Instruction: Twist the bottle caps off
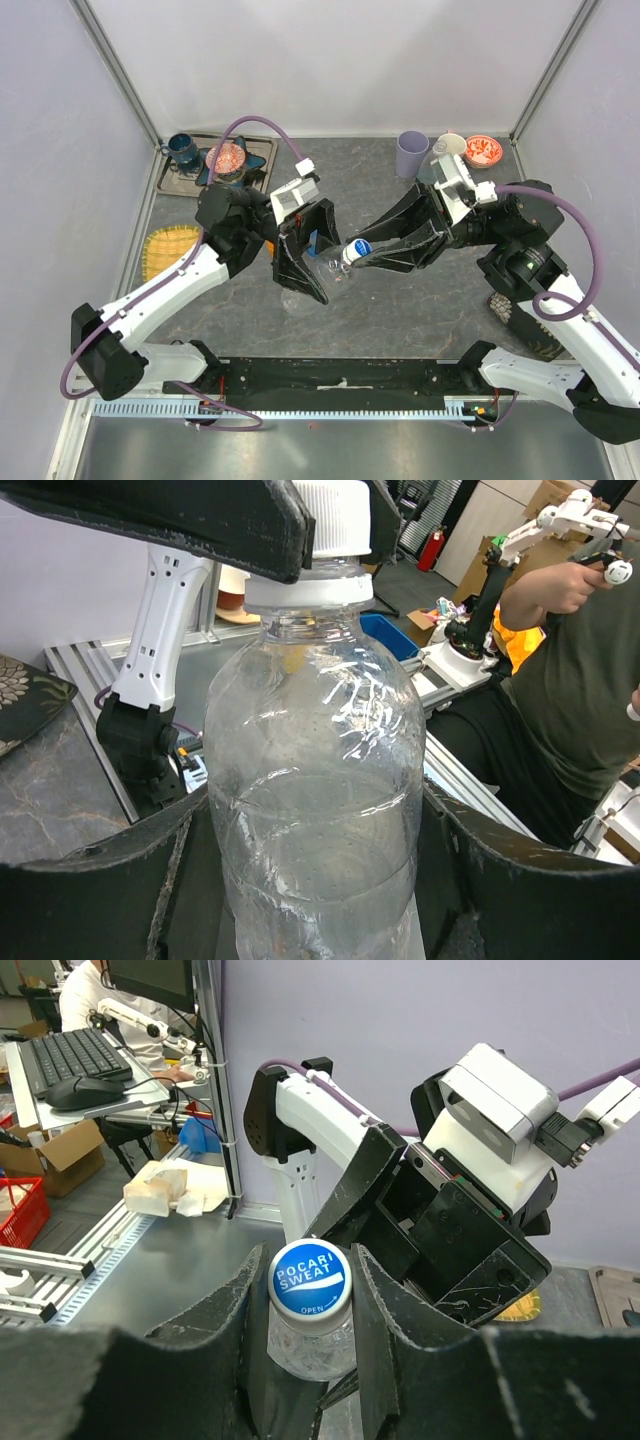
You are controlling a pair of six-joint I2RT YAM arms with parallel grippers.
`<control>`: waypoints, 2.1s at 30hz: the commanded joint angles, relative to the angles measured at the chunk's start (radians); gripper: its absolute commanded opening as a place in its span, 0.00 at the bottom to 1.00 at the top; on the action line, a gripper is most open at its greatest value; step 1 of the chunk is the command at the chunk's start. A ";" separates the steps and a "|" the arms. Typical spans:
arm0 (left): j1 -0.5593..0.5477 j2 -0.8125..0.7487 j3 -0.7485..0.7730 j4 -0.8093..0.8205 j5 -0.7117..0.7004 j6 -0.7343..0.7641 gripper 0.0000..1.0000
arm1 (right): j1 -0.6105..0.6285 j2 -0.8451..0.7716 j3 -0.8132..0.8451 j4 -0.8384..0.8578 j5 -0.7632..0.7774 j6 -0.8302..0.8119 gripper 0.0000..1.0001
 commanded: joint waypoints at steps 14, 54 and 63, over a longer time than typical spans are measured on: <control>0.027 -0.076 0.027 -0.362 -0.070 0.333 0.31 | 0.015 0.010 0.134 -0.207 0.114 0.019 0.69; -0.233 -0.187 -0.002 -0.896 -1.606 1.133 0.33 | 0.018 0.181 0.342 -0.606 1.068 0.260 0.87; -0.242 -0.178 -0.013 -0.882 -1.621 1.137 0.33 | 0.018 0.211 0.300 -0.583 1.024 0.260 0.82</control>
